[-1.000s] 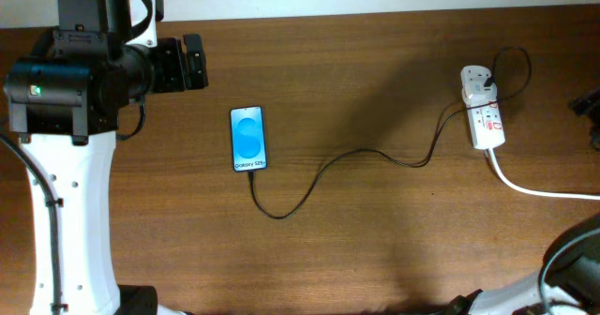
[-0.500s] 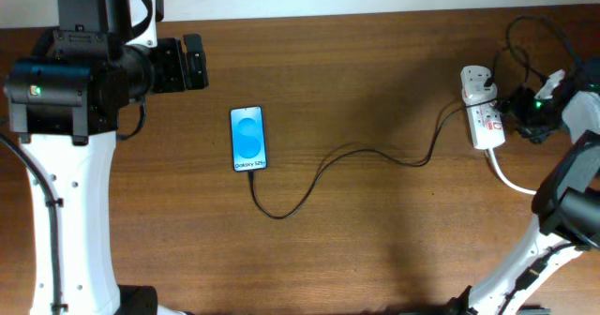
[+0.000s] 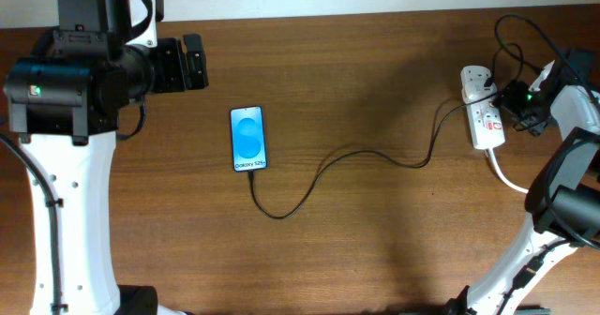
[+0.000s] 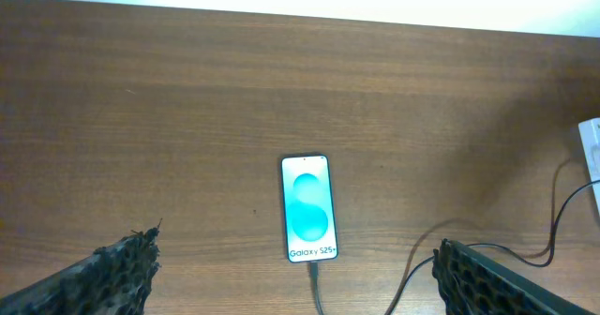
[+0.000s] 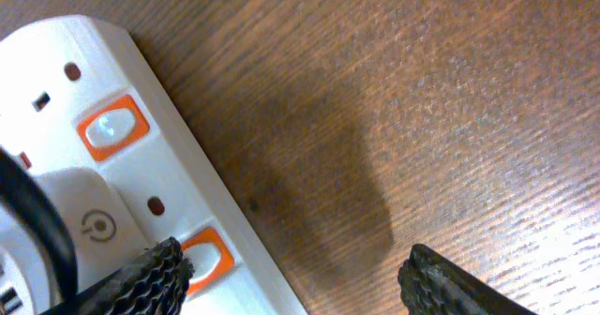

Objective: Plug charger to phone and switch on socket

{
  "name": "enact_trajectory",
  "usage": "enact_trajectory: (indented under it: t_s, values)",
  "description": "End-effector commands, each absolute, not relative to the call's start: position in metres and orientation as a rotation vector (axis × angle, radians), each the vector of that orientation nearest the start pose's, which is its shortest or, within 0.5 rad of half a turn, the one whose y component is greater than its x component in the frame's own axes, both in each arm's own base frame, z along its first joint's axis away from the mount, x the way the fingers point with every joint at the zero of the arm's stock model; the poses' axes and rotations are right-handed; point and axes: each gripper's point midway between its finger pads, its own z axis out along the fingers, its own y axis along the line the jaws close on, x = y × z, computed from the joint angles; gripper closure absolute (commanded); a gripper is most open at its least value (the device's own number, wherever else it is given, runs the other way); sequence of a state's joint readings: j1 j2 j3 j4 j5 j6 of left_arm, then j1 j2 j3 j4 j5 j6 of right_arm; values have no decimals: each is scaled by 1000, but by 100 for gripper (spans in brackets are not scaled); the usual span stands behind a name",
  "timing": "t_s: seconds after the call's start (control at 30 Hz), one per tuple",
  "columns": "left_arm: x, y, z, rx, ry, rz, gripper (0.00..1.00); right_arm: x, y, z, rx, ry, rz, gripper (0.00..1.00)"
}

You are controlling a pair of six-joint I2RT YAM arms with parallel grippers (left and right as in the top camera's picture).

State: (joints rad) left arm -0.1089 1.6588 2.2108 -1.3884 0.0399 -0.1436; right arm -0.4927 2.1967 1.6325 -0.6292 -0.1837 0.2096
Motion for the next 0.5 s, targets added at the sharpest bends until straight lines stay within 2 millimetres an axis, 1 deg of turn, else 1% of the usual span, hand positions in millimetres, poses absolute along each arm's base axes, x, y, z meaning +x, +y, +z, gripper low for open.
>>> enact_trajectory:
  t_s: [0.0, 0.17, 0.23, 0.27, 0.3, 0.4, 0.47]
  values:
    - [381, -44, 381, -37, 2390, -152, 1, 457, -180, 7, 853, 2661, 271, 23]
    - [381, -44, 381, -38, 2390, -152, 1, 459, -170, 5, 829, 2680, 279, 23]
    - [381, -44, 381, -38, 2390, -152, 1, 457, -164, -9, 833, 2710, 300, 23]
    - [381, -44, 381, -38, 2390, -152, 1, 456, -165, -15, 841, 2716, 300, 23]
    - [381, -44, 381, -38, 2390, -152, 1, 455, -170, -15, 877, 2701, 302, 24]
    - [381, -44, 381, -37, 2390, -152, 1, 456, -189, -3, 952, 2639, 335, 24]
    - [381, -44, 381, -38, 2390, -152, 1, 455, -199, 7, 963, 2607, 362, 24]
